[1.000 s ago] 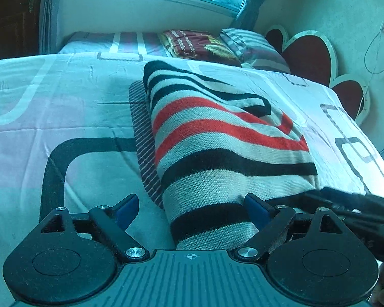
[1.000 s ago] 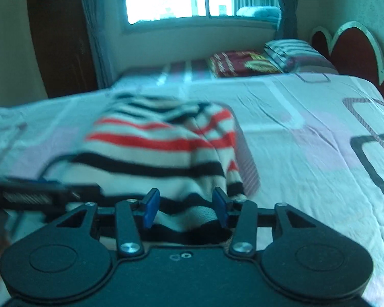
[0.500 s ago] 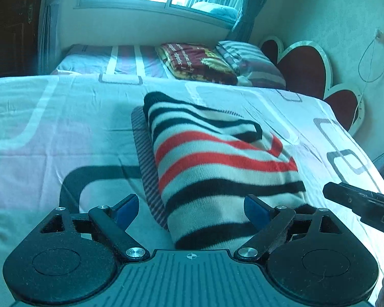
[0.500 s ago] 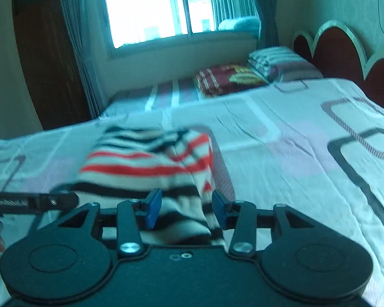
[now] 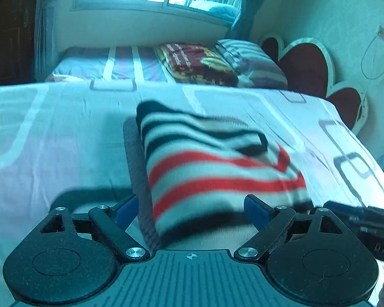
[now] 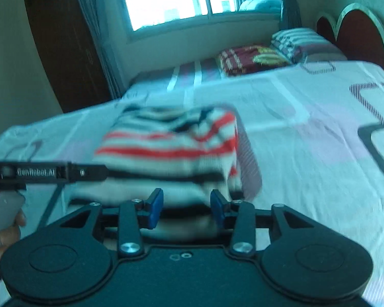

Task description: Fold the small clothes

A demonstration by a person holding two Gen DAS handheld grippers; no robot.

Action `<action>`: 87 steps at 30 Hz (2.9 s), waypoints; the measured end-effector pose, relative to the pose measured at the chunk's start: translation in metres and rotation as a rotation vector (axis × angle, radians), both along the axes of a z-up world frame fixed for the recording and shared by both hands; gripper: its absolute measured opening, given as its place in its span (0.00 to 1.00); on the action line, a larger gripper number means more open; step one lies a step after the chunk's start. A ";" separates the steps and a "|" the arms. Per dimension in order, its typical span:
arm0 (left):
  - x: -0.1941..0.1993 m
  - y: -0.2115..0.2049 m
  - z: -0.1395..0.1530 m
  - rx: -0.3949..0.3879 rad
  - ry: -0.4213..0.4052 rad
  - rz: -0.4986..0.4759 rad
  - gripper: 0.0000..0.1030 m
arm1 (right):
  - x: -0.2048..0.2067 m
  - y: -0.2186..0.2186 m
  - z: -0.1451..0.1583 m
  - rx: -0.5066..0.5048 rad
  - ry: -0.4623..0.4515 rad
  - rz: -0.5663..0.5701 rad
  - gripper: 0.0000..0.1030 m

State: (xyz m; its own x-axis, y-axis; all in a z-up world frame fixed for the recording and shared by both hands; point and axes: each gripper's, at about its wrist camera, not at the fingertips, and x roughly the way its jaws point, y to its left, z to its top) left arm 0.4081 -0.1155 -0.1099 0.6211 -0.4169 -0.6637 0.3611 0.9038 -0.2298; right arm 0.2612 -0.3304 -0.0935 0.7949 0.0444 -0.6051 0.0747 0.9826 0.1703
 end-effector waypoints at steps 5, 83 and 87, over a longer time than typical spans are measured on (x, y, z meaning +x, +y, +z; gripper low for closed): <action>0.041 -0.020 0.001 -0.005 -0.007 0.031 0.82 | 0.068 -0.010 -0.003 -0.025 0.003 -0.030 0.36; -0.027 -0.011 -0.013 0.033 0.105 0.059 0.94 | 0.014 -0.026 -0.020 0.076 0.093 -0.022 0.76; -0.015 -0.019 -0.019 0.033 0.116 0.081 0.94 | 0.030 -0.019 -0.020 0.013 0.112 -0.021 0.77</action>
